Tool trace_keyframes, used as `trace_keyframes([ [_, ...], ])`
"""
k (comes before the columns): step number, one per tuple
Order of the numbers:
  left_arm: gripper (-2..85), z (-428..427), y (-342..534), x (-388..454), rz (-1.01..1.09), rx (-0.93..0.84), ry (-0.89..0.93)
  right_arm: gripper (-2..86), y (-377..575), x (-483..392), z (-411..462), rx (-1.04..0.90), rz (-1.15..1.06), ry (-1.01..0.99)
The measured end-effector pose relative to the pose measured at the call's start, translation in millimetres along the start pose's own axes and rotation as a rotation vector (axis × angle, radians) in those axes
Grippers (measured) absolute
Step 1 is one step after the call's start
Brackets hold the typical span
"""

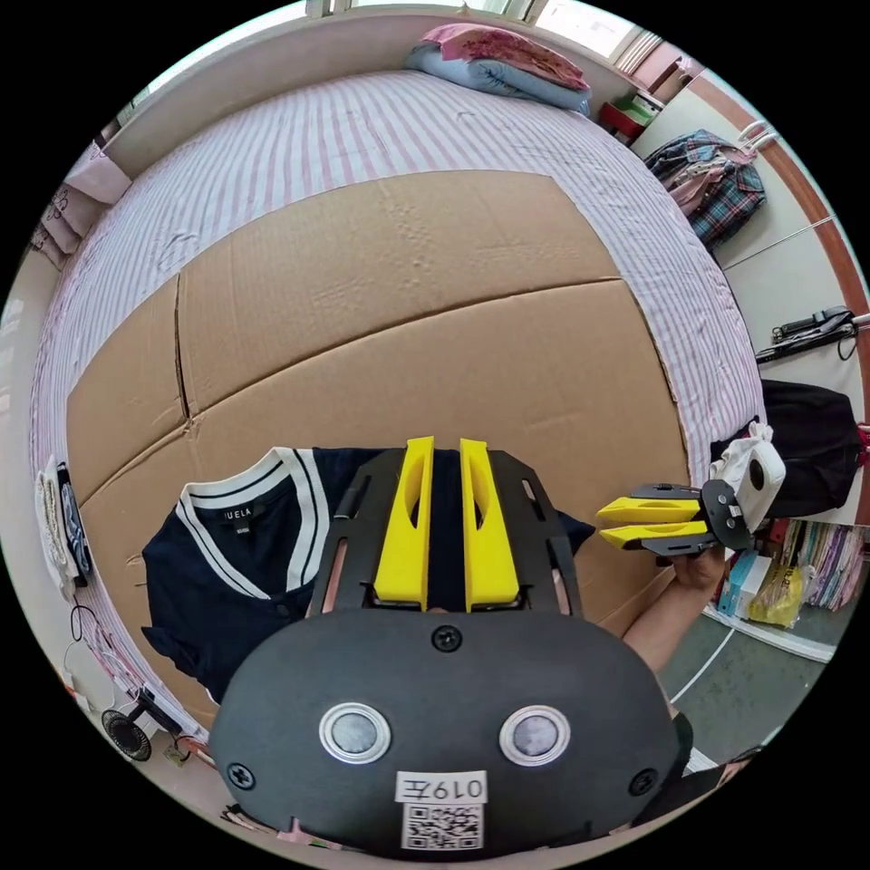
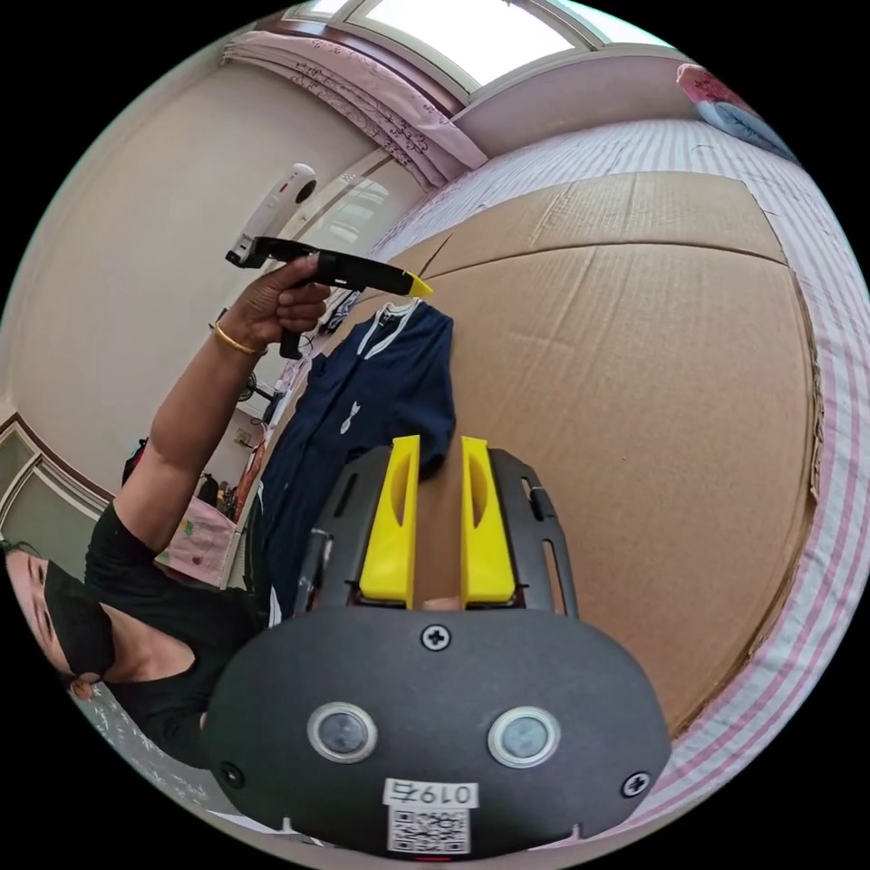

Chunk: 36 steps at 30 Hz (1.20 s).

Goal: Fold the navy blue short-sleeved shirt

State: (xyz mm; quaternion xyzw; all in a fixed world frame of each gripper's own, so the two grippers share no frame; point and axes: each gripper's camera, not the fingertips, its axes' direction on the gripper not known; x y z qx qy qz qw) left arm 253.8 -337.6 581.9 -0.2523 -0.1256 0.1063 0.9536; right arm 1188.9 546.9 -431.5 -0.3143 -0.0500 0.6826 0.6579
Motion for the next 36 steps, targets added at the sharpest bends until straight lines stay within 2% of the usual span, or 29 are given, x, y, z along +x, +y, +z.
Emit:
trace_keyframes([
  [2,1.4,2.8,8.0,-15.8,-0.004,-0.019,0.0,8.3,-2.4,-3.7,7.2,-0.041,0.012,0.058],
  [7,1.2,11.2,24.3,-41.9,-0.011,-0.042,0.044,7.9,-2.5,-13.7,5.6,-0.058,-0.026,0.013],
  [11,1.1,-3.6,39.7,-60.3,0.008,0.025,-0.016,3.2,-5.7,-26.2,4.4,-0.086,-0.042,0.069],
  [14,1.0,-25.3,58.1,-97.1,-0.037,0.106,-0.091,2.7,-3.2,-45.7,-22.1,0.0,-0.076,0.142],
  [17,1.0,-33.7,80.8,-150.0,-0.084,0.153,0.042,3.1,-2.2,-78.8,-59.9,0.168,-0.141,0.155],
  [19,1.0,-33.0,92.0,-178.6,-0.097,0.161,0.126,4.3,-16.9,-96.3,-69.6,0.177,-0.149,0.153],
  [23,1.2,-46.7,102.8,-205.6,0.072,0.223,0.097,7.4,-98.5,-126.7,-72.8,0.052,-0.175,0.197],
  [26,1.8,-51.0,107.6,-213.6,0.245,0.258,0.133,8.0,-156.5,-125.3,-60.2,-0.036,-0.154,0.154],
  [31,4.1,-42.1,111.8,-229.2,0.456,0.263,0.106,8.7,-198.9,-109.1,-36.3,-0.077,-0.099,0.197],
  [36,7.4,-22.0,110.8,-237.2,0.638,0.229,0.046,9.7,-230.7,-93.7,-40.7,-0.115,-0.074,0.111],
])
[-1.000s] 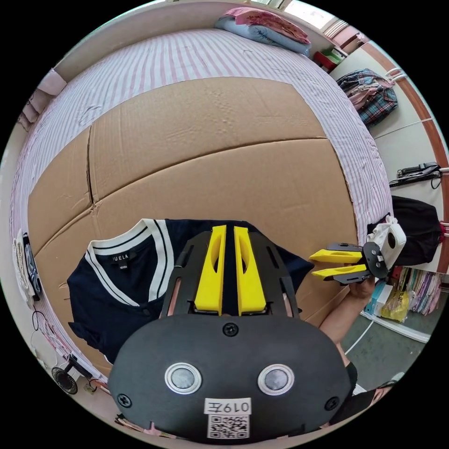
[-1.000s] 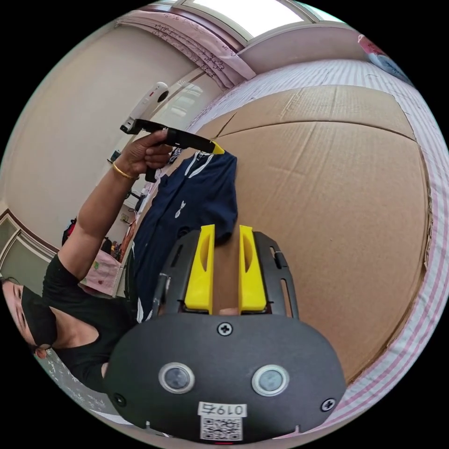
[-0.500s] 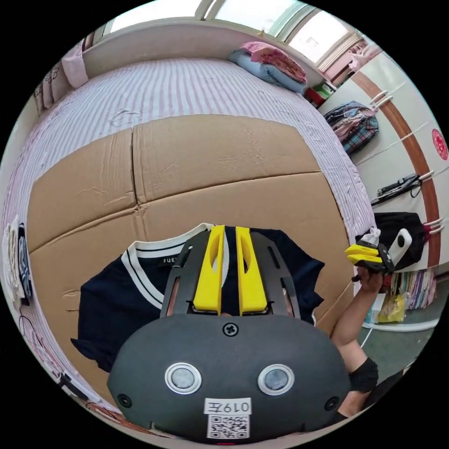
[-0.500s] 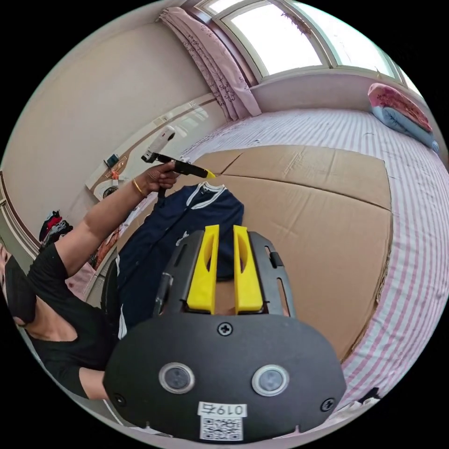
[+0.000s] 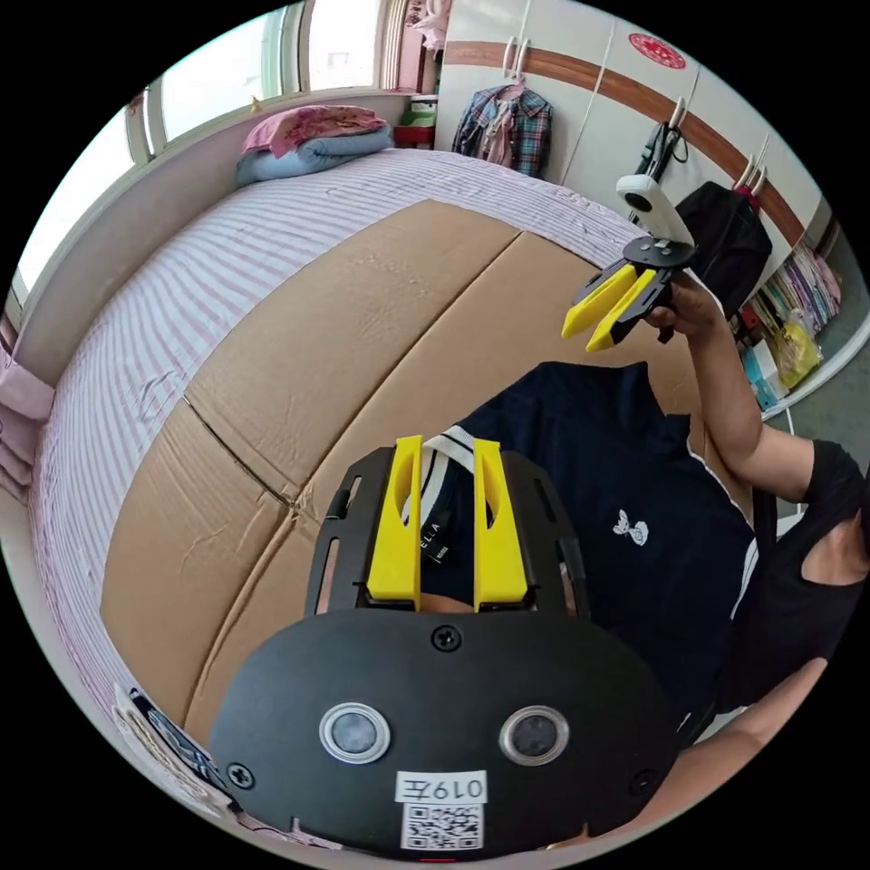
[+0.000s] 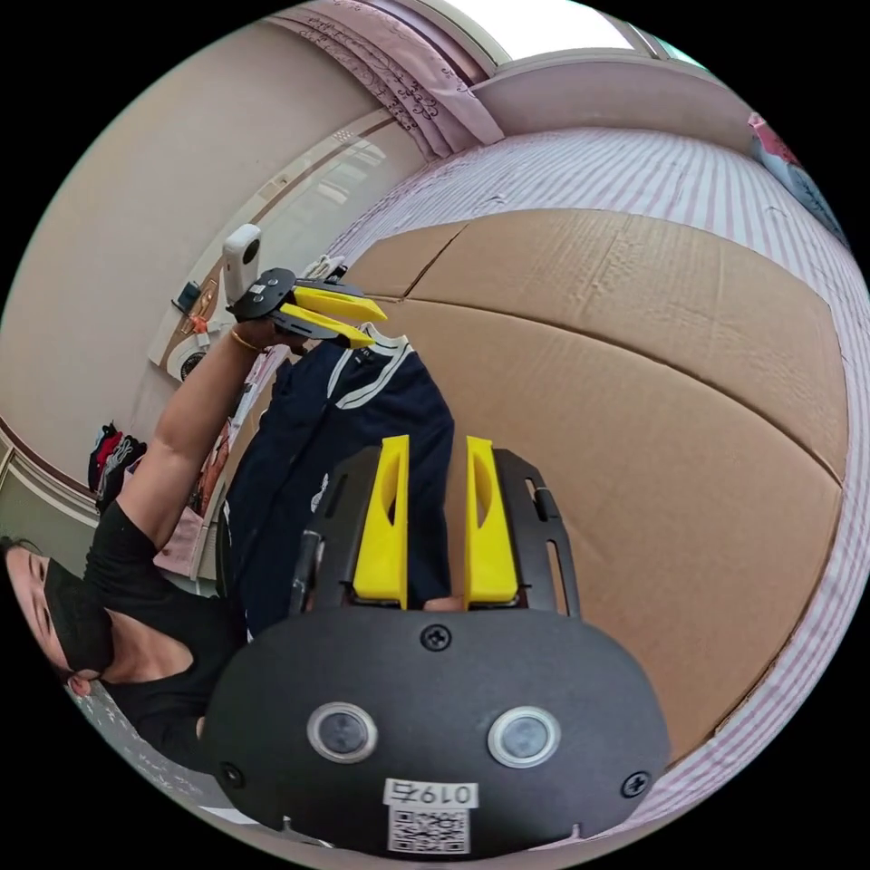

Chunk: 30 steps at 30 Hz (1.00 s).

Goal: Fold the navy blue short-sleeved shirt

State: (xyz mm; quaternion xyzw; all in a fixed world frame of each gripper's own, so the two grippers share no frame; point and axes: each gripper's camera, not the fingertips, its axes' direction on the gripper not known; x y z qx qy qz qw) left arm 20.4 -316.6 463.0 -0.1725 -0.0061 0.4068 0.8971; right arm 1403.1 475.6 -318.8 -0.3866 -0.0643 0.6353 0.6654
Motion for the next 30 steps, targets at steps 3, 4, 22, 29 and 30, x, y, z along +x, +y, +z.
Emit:
trace_keyframes([
  [3,8.2,0.7,-0.2,-3.9,0.048,0.018,-0.001,9.8,-13.2,4.3,-6.6,-0.005,0.013,-0.03],
  [4,8.5,1.4,-1.0,-4.6,0.056,0.017,-0.005,9.9,-18.4,5.0,-6.0,-0.025,0.014,-0.03],
  [22,6.7,58.6,-43.2,-42.1,0.086,-0.19,0.098,10.4,-88.5,-22.2,-61.2,-0.049,0.017,-0.029],
  [29,2.1,65.7,-55.2,-63.0,0.039,-0.215,0.121,7.0,-108.6,-34.5,-76.4,-0.05,0.02,-0.012],
  [30,1.7,66.7,-56.8,-65.8,0.034,-0.219,0.123,6.6,-110.3,-36.1,-76.8,-0.053,0.019,-0.008],
])
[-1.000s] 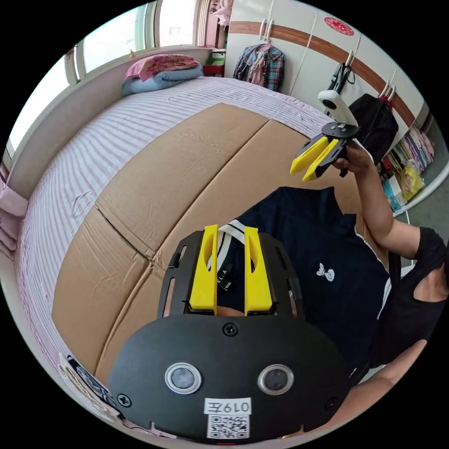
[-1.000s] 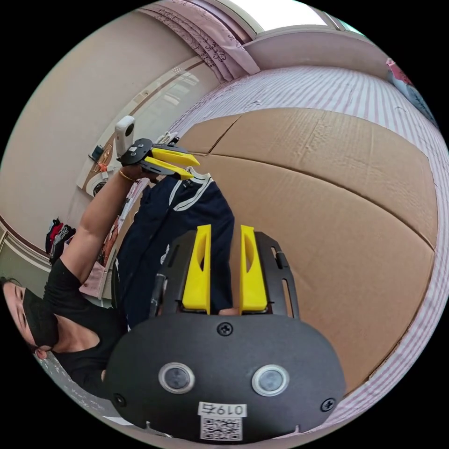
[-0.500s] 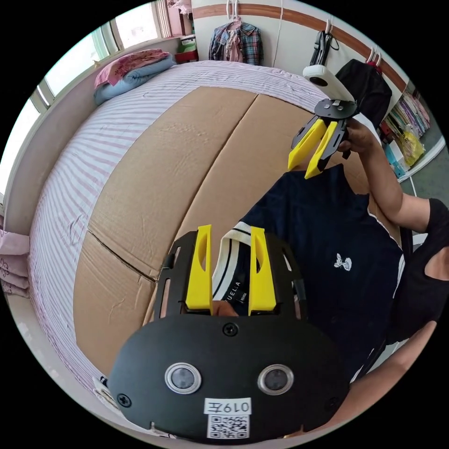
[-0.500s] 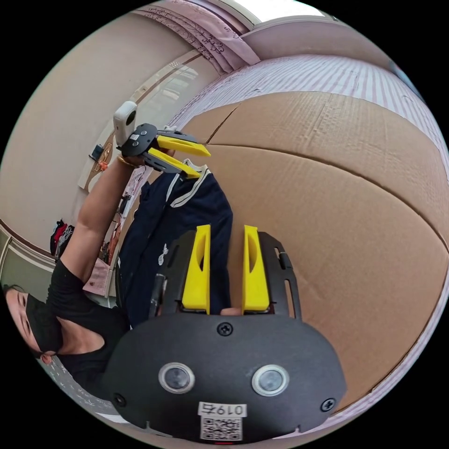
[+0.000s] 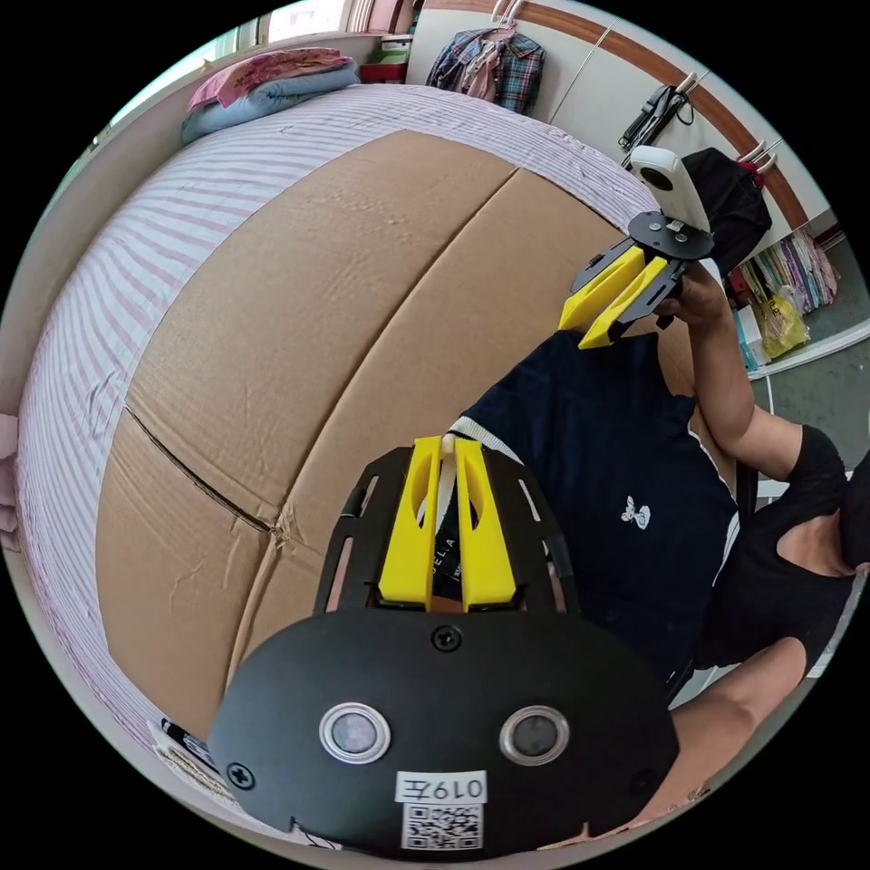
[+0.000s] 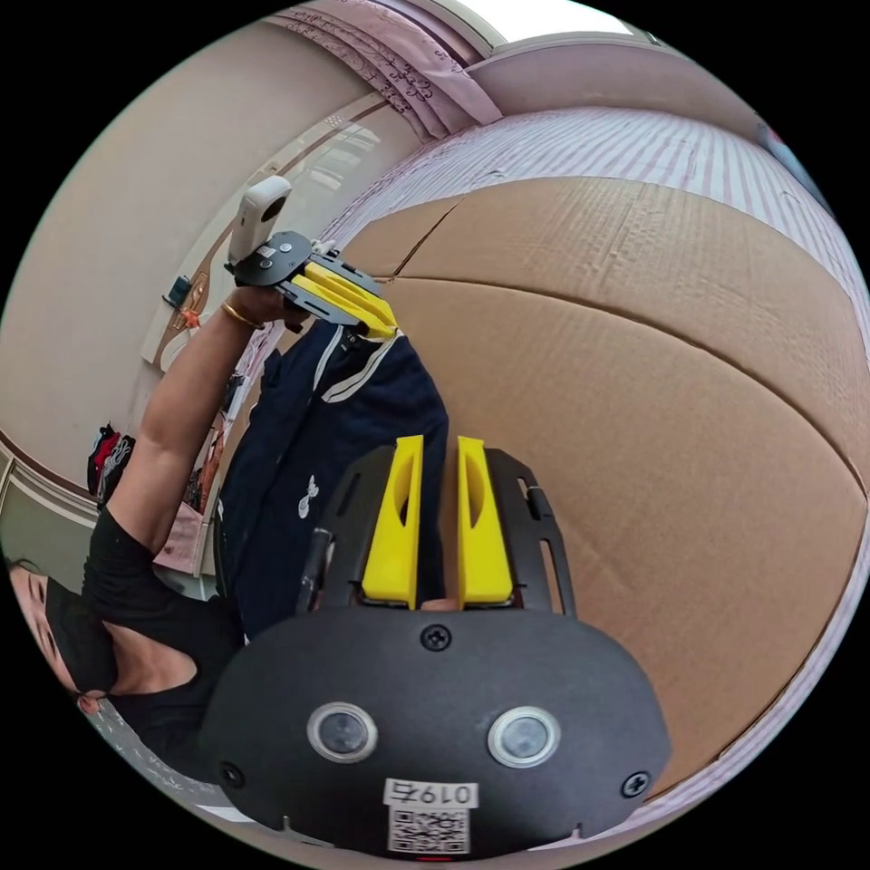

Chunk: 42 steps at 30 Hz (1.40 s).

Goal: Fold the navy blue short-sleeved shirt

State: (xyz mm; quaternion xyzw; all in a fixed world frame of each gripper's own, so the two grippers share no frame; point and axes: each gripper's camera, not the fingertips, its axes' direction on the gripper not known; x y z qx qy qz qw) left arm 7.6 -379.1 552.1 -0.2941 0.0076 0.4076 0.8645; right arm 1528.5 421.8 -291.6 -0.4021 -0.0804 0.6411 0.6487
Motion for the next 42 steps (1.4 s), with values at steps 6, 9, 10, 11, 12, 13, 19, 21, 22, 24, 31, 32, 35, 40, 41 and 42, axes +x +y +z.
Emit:
trace_keyframes([
  [6,0.9,-1.1,-5.8,-12.7,0.002,0.006,0.036,2.4,-13.2,-12.7,-8.7,-0.002,-0.013,0.006],
  [9,0.7,-1.1,-8.7,-18.2,0.005,0.006,0.049,0.2,-17.6,-18.0,-12.7,-0.008,-0.018,0.025],
  [10,0.7,-1.0,-9.3,-19.8,0.003,0.006,0.053,-0.2,-18.9,-20.1,-14.6,-0.009,-0.021,0.032],
  [11,0.7,-1.4,-10.6,-23.7,-0.007,0.01,0.056,-0.4,-20.1,-21.6,-17.0,-0.008,-0.021,0.038],
  [12,0.6,-1.8,-11.6,-26.8,-0.015,0.014,0.064,-0.5,-20.6,-22.6,-18.2,-0.007,-0.023,0.04],
  [13,0.6,-1.9,-12.2,-28.2,-0.019,0.015,0.061,-0.7,-21.4,-23.7,-20.6,-0.006,-0.022,0.045],
  [19,0.7,2.2,-18.9,-40.9,-0.062,0.017,0.061,-0.9,-26.1,-21.9,-23.1,-0.004,0.003,0.05],
  [21,0.7,8.9,-22.9,-42.4,-0.072,0.003,0.047,-0.8,-27.3,-21.7,-22.9,-0.004,0.006,0.047],
  [22,0.7,9.7,-23.8,-42.9,-0.075,0.004,0.046,-0.6,-27.7,-21.1,-23.6,-0.006,0.01,0.042],
  [24,0.7,11.0,-26.3,-45.9,-0.087,0.006,0.055,-0.1,-28.5,-19.3,-25.1,0.006,0.017,0.022],
  [31,0.7,11.6,-35.9,-38.6,-0.072,-0.002,0.011,6.1,-34.8,-19.2,-25.0,0.053,0.026,-0.009],
  [32,0.7,11.6,-37.2,-38.3,-0.074,-0.003,0.01,6.0,-34.8,-17.6,-25.3,0.061,0.028,-0.022],
  [35,0.7,11.6,-40.5,-37.1,-0.074,-0.002,0.006,3.5,-35.3,-12.8,-23.3,0.071,0.013,-0.101],
  [40,0.8,8.6,-44.2,-35.9,-0.082,0.008,0.019,-0.6,-33.0,-9.1,-24.4,0.043,0.013,-0.063],
  [41,0.8,6.0,-44.4,-35.9,-0.086,0.014,0.025,-0.8,-32.2,-5.9,-25.3,0.047,0.024,-0.065],
  [42,0.7,3.6,-44.9,-37.4,-0.097,0.018,0.035,-0.8,-31.9,-4.5,-25.2,0.05,0.026,-0.068],
])
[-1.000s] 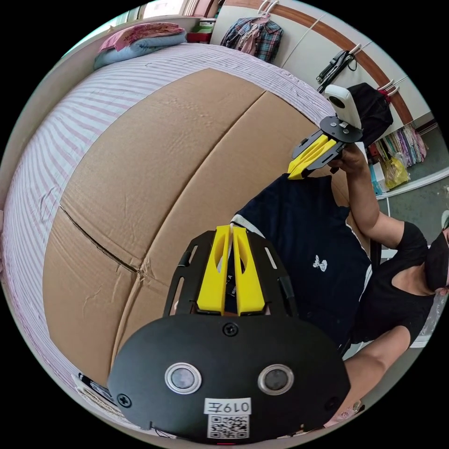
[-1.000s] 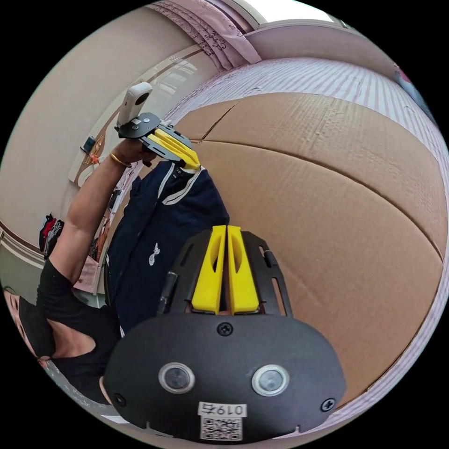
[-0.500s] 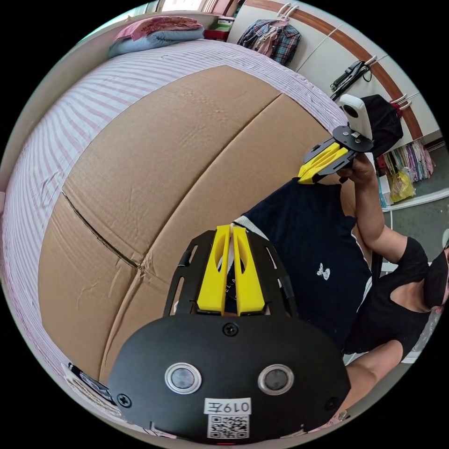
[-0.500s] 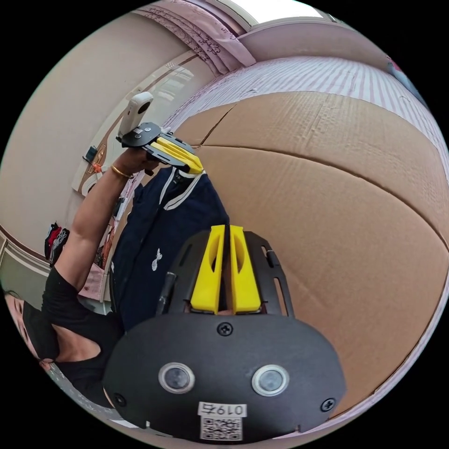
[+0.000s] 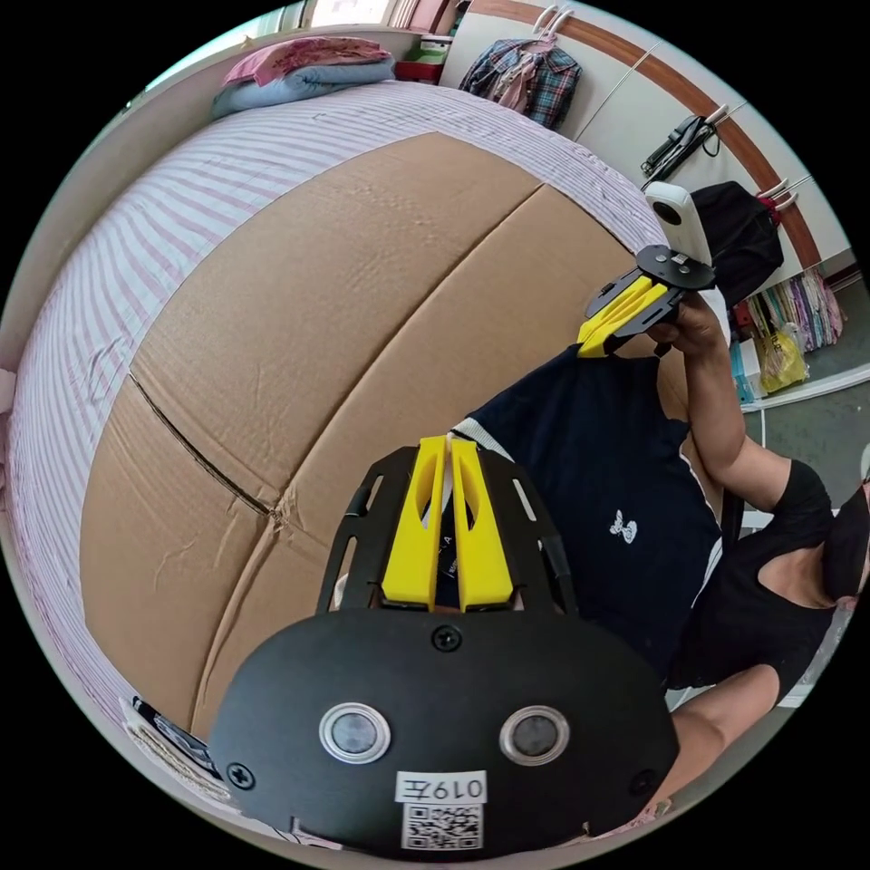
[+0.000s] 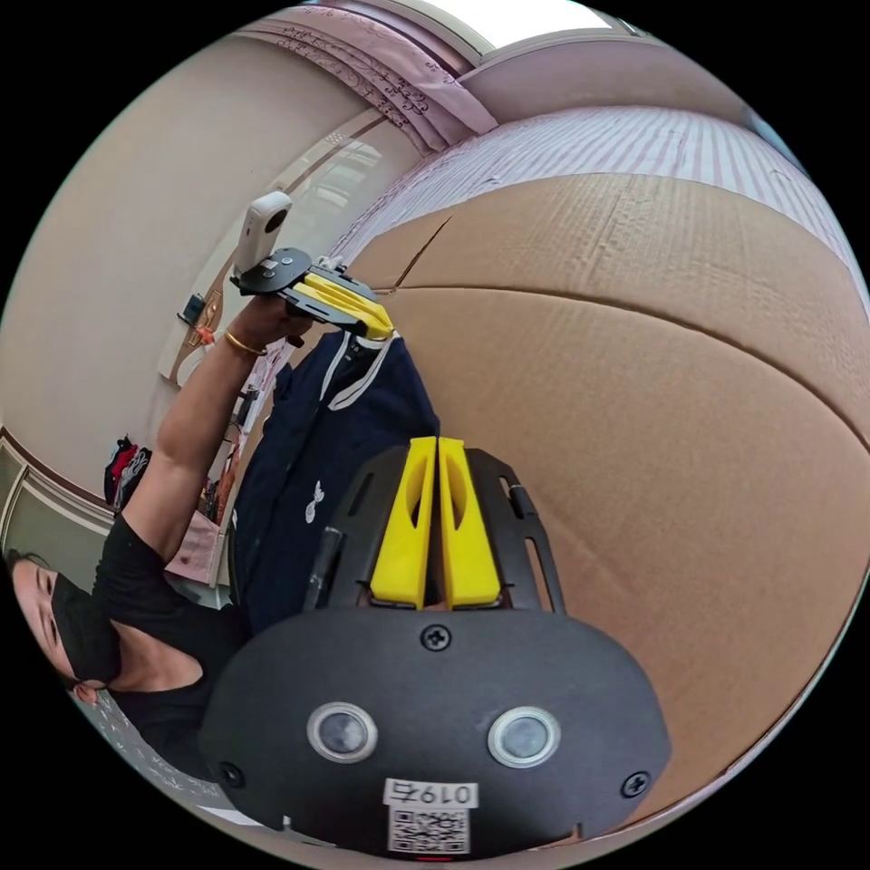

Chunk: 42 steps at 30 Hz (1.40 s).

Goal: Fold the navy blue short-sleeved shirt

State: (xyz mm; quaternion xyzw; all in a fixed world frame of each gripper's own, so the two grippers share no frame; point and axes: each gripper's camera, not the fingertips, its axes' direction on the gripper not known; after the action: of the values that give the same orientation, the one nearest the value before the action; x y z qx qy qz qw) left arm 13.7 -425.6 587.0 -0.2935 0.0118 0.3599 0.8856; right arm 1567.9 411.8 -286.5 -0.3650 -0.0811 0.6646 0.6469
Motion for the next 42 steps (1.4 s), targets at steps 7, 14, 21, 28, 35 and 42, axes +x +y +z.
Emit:
trace_keyframes([
  [7,0.6,9.3,-14.4,10.6,-0.031,-0.037,-0.037,-0.7,-5.2,2.4,12.4,-0.009,0.014,0.01],
  [14,0.6,6.5,-20.3,16.0,-0.068,-0.045,-0.037,-0.1,-8.0,3.3,20.3,-0.017,0.018,0.012],
  [21,0.9,-20.9,-15.0,26.9,-0.063,0.049,-0.069,3.3,-4.5,9.8,21.4,0.0,0.015,-0.007],
  [28,1.5,-23.9,-38.6,79.7,0.198,0.075,-0.011,8.1,-7.7,6.7,32.6,0.019,-0.011,0.004],
  [35,1.0,8.7,-71.1,99.8,0.217,-0.037,-0.121,8.0,-7.7,12.4,41.2,0.02,-0.01,-0.011],
  [42,0.7,16.9,-79.9,105.9,0.22,-0.066,-0.047,7.4,-7.0,14.2,48.6,0.01,-0.013,-0.011],
])
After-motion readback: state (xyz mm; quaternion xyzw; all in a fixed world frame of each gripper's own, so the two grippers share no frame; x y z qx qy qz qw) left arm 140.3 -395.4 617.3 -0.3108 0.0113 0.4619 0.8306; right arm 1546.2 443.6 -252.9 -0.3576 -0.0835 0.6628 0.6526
